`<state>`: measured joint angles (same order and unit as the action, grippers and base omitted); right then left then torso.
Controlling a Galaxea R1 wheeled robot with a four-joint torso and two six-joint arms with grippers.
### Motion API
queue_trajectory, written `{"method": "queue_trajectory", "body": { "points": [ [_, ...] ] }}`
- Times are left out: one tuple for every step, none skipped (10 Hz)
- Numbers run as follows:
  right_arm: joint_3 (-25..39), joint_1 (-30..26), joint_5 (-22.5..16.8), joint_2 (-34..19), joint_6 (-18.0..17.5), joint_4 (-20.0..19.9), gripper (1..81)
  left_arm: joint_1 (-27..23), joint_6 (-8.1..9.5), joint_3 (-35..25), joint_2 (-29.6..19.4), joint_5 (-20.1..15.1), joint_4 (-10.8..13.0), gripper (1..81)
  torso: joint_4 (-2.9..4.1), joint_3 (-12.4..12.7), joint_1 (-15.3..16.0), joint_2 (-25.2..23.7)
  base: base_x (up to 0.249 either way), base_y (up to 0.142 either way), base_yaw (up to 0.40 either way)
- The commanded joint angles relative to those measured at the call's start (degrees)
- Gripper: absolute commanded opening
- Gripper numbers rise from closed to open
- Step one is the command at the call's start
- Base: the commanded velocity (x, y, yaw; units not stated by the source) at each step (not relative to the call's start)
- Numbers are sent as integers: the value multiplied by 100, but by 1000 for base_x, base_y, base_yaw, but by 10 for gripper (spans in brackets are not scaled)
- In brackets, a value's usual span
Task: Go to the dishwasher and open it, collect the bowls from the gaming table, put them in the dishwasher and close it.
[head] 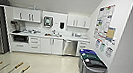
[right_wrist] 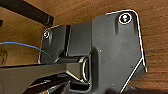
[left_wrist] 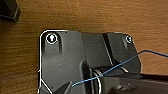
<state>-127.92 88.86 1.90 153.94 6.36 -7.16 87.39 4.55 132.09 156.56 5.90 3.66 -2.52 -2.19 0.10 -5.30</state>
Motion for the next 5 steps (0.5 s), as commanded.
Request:
{"method": "queue_trajectory", "body": {
  "points": [
    [49,-346,-296,-124,23,74,811,-324,2,-51,-108,-247,65,811,0,0,0,0,277,0,0],
    [57,-355,-296,-124,23,74,811,-324,-6,-51,-107,-247,74,811,0,0,2,0,277,0,0],
    [49,-346,-296,-124,23,83,811,-332,-6,-51,-98,-247,74,811,0,0,2,0,277,0,0],
    [49,-329,-296,-124,23,83,811,-332,-6,-51,-90,-247,74,811,0,0,2,0,277,0,0],
    [49,-329,-296,-116,23,83,811,-332,-6,-51,-90,-247,74,811,0,0,0,0,277,0,0]
  ]
}}
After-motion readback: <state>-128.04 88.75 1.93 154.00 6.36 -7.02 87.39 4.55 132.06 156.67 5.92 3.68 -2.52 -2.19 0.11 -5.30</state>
